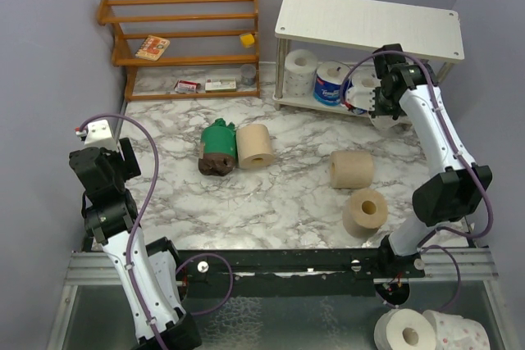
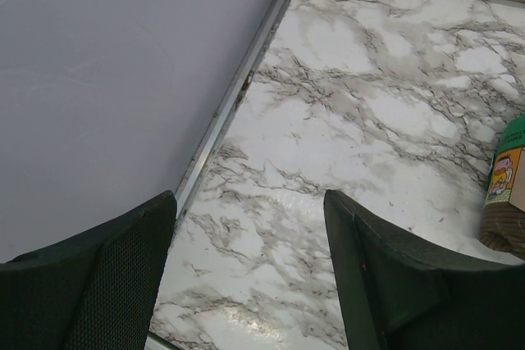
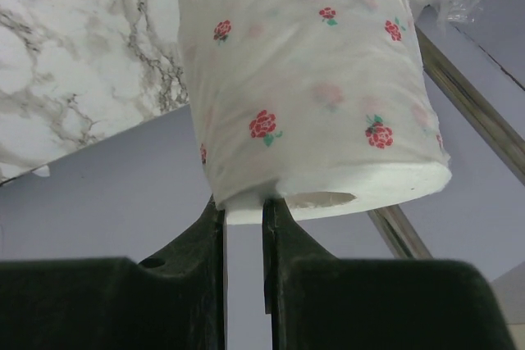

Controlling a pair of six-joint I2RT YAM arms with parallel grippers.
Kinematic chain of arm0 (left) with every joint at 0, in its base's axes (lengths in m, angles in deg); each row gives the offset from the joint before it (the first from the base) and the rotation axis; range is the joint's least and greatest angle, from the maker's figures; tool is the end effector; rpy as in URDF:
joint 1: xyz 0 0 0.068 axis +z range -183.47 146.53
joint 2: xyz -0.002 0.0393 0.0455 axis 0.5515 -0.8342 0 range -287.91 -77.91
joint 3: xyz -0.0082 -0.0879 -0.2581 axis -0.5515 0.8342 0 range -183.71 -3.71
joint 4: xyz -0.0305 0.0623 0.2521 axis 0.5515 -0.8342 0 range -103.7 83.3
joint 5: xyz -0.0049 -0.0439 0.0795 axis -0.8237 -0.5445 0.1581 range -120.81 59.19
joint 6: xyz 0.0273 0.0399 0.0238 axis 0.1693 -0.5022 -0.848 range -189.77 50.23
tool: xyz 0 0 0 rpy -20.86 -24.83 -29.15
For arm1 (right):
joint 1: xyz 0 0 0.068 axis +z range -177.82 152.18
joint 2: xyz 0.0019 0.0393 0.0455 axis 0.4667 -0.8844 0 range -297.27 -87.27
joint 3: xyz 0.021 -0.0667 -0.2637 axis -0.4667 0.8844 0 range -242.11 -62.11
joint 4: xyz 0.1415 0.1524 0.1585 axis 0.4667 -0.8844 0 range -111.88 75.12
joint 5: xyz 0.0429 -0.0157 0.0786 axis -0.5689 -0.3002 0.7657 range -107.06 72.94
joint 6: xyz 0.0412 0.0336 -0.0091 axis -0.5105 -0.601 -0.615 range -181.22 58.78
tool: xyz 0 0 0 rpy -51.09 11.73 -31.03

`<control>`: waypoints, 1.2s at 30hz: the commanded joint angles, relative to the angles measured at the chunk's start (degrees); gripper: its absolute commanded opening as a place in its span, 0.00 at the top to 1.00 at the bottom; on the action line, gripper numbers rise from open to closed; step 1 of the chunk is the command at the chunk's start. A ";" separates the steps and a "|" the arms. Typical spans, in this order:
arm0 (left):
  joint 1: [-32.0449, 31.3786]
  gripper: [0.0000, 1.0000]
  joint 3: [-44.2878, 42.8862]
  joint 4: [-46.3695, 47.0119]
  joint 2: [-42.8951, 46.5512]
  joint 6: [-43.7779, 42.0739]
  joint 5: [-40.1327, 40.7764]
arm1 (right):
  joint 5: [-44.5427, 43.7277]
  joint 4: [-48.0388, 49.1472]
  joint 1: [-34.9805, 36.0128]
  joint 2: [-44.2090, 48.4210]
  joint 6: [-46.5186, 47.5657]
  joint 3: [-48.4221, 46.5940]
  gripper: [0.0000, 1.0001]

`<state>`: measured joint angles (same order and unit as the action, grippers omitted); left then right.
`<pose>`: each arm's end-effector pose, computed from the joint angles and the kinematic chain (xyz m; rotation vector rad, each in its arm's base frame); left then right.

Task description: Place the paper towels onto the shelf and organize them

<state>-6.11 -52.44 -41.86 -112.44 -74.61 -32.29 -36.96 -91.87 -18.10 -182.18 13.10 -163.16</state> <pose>0.1139 0.0578 0.3423 -0.3643 1.9180 0.3482 0.3126 0.0412 0.3608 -1.9180 2.2595 -0.7065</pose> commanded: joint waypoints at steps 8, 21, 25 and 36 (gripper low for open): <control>-0.16 0.26 0.52 1.10 1.21 -0.22 0.07 | -6.50 8.49 -4.53 -3.65 7.06 -0.29 0.99; -0.12 0.26 0.57 1.13 1.81 -0.26 0.06 | -8.05 10.94 -4.79 -5.66 6.95 0.26 0.99; -0.19 0.26 0.57 1.10 1.62 -0.26 -0.17 | -9.24 13.60 -4.88 -7.70 8.37 -0.85 0.99; -0.19 0.25 0.64 1.20 1.79 -0.24 -0.11 | -10.23 12.65 -5.50 -15.00 6.62 -8.07 0.98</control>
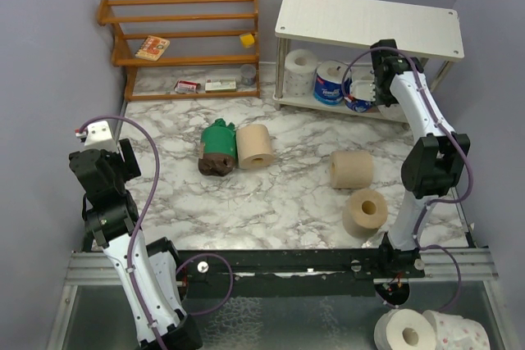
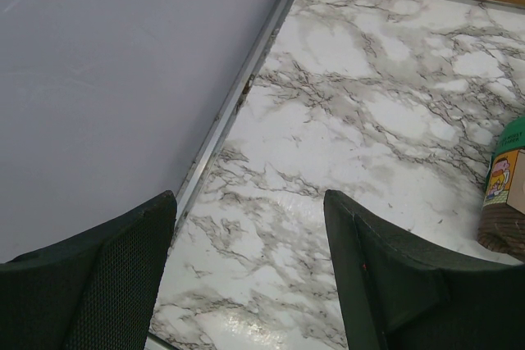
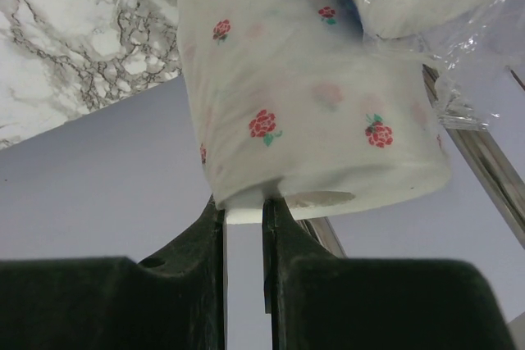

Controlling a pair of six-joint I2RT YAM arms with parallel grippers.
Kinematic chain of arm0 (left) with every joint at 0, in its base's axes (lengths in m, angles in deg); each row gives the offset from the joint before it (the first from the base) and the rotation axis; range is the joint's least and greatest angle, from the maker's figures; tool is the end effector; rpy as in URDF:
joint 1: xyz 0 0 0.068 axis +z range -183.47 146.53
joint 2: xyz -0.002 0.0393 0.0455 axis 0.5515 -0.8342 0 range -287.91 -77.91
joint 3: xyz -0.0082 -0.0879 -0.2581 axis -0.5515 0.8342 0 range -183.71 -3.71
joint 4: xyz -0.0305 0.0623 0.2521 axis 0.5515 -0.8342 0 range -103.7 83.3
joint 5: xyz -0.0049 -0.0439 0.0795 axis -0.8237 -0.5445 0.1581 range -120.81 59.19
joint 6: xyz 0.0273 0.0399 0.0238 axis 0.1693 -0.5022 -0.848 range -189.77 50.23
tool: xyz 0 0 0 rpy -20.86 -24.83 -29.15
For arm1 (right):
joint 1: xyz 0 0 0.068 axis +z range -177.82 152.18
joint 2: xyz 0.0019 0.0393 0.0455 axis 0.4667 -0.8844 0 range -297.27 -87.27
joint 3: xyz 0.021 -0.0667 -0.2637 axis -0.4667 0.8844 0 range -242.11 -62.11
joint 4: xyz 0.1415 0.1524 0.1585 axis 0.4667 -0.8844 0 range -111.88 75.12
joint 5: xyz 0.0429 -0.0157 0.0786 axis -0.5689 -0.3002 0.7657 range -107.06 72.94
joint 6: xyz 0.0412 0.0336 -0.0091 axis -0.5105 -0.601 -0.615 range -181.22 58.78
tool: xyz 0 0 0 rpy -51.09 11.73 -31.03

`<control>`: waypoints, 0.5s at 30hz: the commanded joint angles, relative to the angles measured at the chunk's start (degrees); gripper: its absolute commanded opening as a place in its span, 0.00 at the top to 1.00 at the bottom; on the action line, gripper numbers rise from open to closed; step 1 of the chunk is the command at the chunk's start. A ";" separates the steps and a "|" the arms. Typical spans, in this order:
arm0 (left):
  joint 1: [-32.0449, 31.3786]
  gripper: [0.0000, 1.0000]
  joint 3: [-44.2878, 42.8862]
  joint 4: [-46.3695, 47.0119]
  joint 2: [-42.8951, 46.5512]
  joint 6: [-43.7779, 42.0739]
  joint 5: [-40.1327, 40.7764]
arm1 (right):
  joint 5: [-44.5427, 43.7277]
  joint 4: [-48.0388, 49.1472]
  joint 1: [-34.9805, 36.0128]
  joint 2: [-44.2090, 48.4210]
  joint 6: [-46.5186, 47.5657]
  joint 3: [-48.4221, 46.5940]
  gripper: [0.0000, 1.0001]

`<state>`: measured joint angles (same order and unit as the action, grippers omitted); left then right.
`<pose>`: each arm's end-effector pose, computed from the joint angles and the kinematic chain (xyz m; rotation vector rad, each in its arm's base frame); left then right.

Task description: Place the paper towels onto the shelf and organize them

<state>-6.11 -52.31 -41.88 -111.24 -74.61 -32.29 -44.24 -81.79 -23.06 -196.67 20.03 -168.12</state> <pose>0.1098 0.0557 0.3438 -0.3605 1.9001 0.3522 0.3915 0.0162 0.3084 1.9439 -2.2678 0.8875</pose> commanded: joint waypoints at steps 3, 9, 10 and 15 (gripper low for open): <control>-0.18 0.25 0.52 1.21 0.46 -0.34 -0.19 | -3.31 4.28 -0.54 -0.63 -0.18 -2.54 0.95; -0.17 0.25 0.48 1.17 0.58 -0.34 -0.35 | -3.41 6.80 -0.62 -1.04 0.07 -2.17 0.89; -0.19 0.25 0.47 1.22 0.61 -0.34 -0.36 | -3.49 6.89 -0.62 -1.11 0.06 -2.08 0.89; -0.20 0.25 0.52 1.20 0.54 -0.34 -0.37 | -3.84 7.86 -0.62 -1.03 0.21 -1.92 0.82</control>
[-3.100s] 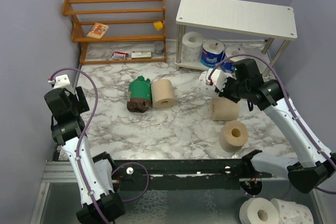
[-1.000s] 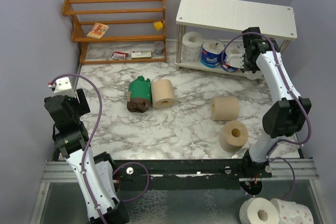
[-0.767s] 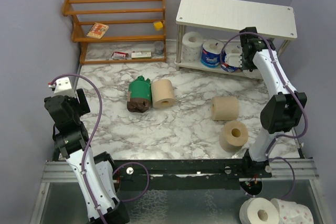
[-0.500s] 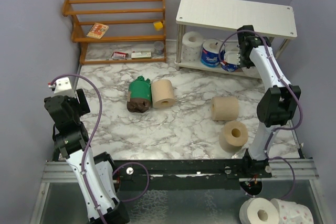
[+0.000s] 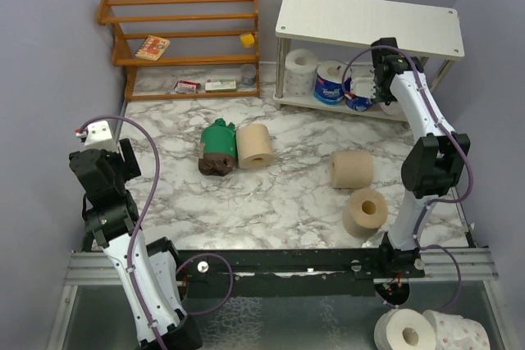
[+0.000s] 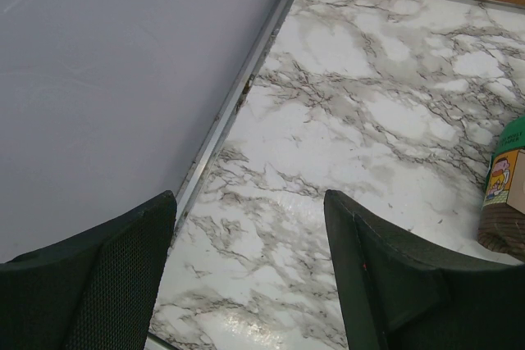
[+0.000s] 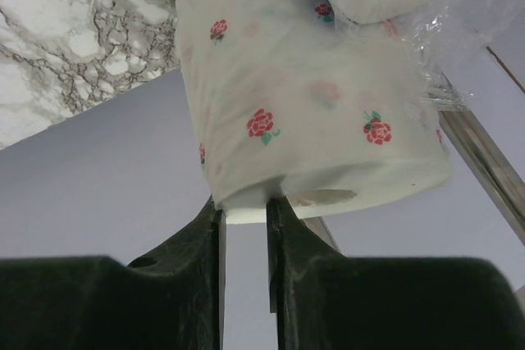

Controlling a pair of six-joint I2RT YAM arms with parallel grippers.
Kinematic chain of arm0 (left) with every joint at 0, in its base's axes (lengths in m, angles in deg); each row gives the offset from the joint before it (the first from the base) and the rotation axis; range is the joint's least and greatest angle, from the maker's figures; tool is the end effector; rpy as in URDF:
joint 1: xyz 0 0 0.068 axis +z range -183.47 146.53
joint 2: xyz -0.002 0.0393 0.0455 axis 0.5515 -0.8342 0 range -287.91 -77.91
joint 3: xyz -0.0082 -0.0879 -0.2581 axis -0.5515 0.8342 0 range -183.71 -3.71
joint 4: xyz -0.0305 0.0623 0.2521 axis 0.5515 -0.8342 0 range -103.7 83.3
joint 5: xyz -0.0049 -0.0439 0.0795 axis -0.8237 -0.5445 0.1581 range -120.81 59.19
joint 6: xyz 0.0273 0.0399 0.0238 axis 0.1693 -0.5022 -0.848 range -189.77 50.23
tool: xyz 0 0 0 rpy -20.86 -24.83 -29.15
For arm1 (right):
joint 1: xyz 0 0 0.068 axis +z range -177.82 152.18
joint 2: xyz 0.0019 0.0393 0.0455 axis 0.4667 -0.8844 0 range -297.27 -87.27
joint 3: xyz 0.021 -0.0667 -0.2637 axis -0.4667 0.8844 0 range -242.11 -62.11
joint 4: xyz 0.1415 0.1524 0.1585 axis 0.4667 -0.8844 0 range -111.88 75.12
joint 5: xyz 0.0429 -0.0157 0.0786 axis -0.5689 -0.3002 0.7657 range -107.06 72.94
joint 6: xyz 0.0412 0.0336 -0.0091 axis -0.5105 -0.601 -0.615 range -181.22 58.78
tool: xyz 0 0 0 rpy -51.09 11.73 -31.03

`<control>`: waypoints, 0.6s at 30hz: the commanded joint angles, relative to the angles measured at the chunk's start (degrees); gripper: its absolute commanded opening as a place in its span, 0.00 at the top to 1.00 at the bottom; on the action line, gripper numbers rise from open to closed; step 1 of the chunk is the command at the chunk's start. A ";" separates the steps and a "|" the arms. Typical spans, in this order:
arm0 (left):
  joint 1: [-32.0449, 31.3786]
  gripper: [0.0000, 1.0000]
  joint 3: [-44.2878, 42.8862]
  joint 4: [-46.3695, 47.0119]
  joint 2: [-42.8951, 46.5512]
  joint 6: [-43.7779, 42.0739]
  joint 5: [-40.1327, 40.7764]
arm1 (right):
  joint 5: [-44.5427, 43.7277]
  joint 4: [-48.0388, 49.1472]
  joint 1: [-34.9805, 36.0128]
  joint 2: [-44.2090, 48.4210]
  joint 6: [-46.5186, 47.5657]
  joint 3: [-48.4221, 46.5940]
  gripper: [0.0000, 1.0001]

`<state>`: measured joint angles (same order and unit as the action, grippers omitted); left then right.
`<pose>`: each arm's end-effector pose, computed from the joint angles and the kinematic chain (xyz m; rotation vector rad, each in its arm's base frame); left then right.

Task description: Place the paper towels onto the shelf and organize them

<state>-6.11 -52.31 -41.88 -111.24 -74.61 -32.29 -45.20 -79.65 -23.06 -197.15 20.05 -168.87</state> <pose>0.1098 0.0557 0.3438 -0.3605 1.9001 0.3522 0.3974 0.0162 0.3107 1.9311 -2.2841 0.9495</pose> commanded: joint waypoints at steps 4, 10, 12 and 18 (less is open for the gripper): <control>-0.19 0.25 0.61 1.21 0.54 -0.43 -0.37 | -2.88 5.89 -0.62 -0.27 0.51 -1.40 0.81; -0.17 0.25 0.61 1.20 0.53 -0.43 -0.46 | -2.72 4.46 -0.62 -0.11 -0.02 -2.07 0.63; -0.17 0.25 0.61 1.18 0.54 -0.39 -0.46 | -2.55 4.44 -0.62 0.10 -0.15 -1.66 0.63; -0.20 0.25 0.61 1.19 0.29 -0.43 -0.48 | -2.66 5.81 -0.71 0.55 -0.15 -0.30 0.63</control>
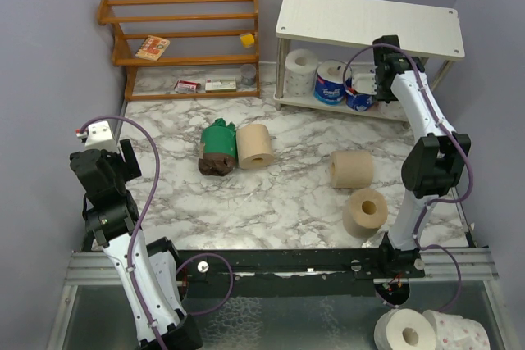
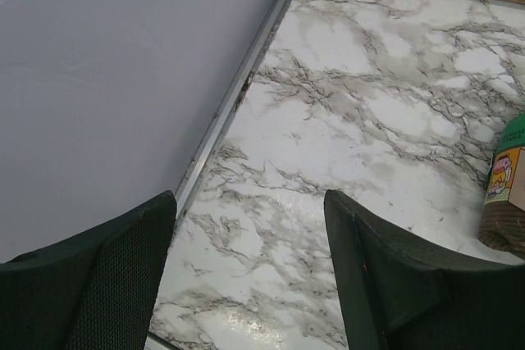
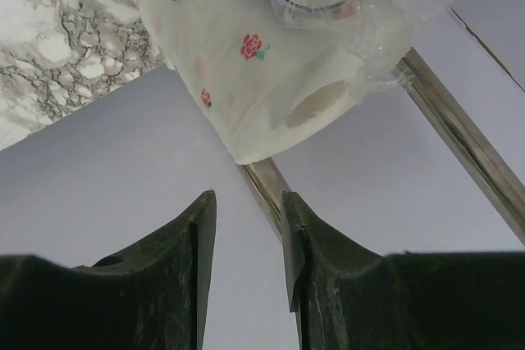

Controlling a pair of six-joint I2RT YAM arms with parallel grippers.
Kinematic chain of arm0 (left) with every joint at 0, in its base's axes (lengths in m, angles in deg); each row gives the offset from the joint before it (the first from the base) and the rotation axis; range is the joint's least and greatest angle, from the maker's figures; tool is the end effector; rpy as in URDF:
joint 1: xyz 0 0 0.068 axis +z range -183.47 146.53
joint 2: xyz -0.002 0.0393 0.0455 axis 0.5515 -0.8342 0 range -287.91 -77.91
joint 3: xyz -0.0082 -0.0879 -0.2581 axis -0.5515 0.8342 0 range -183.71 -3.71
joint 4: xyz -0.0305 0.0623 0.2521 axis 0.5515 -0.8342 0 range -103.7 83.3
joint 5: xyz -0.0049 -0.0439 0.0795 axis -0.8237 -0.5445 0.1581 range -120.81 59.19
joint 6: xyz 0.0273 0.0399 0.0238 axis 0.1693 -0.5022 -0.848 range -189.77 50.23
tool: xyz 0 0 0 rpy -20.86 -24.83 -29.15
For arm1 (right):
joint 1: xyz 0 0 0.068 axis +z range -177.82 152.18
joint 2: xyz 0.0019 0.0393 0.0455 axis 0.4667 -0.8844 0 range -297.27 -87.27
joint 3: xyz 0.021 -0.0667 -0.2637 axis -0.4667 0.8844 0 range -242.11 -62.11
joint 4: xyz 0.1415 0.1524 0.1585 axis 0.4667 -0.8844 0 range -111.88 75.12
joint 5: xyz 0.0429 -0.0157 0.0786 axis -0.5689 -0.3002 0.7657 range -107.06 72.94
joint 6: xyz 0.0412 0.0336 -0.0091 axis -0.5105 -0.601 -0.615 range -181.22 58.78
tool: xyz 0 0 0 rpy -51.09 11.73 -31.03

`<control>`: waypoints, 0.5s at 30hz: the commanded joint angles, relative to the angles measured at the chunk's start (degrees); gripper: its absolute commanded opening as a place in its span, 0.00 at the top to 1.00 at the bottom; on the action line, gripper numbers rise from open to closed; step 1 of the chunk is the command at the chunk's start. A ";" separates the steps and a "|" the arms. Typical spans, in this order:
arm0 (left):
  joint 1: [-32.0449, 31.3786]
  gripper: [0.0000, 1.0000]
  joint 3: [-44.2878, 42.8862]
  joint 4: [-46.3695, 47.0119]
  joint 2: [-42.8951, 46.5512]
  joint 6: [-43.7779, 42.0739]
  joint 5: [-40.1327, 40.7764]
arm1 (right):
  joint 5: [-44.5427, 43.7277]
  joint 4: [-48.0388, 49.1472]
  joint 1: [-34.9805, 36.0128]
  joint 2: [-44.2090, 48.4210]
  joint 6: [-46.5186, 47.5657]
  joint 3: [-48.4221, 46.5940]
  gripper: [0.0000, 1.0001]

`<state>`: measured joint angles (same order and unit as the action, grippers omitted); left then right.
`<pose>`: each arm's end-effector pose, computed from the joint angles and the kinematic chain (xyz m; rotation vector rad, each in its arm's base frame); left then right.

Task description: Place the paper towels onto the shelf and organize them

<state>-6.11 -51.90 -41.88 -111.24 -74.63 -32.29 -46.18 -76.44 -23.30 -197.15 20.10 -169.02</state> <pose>0.1103 0.0560 0.3414 -0.3617 1.9072 0.3509 0.4029 0.0144 0.3141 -1.8746 2.2691 -1.0107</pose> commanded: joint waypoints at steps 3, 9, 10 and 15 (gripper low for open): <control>-0.26 0.25 0.16 1.17 -0.01 -0.41 -0.37 | -1.96 3.34 -0.47 0.89 -0.43 -0.39 0.63; -0.26 0.25 0.20 1.18 -0.75 -0.41 -0.46 | -0.64 1.49 -0.47 4.87 -2.06 1.85 0.62; -0.28 0.25 0.20 1.19 -0.81 -0.41 -0.41 | -0.67 1.45 -0.44 6.08 -2.20 3.21 0.62; -0.27 0.25 0.10 1.19 -0.93 -0.26 -0.05 | -2.28 -0.32 2.52 13.86 -4.79 11.43 0.37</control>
<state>-6.22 -51.87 -41.88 -112.26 -74.63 -32.29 -46.38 -74.91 -23.26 -191.01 18.46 -162.64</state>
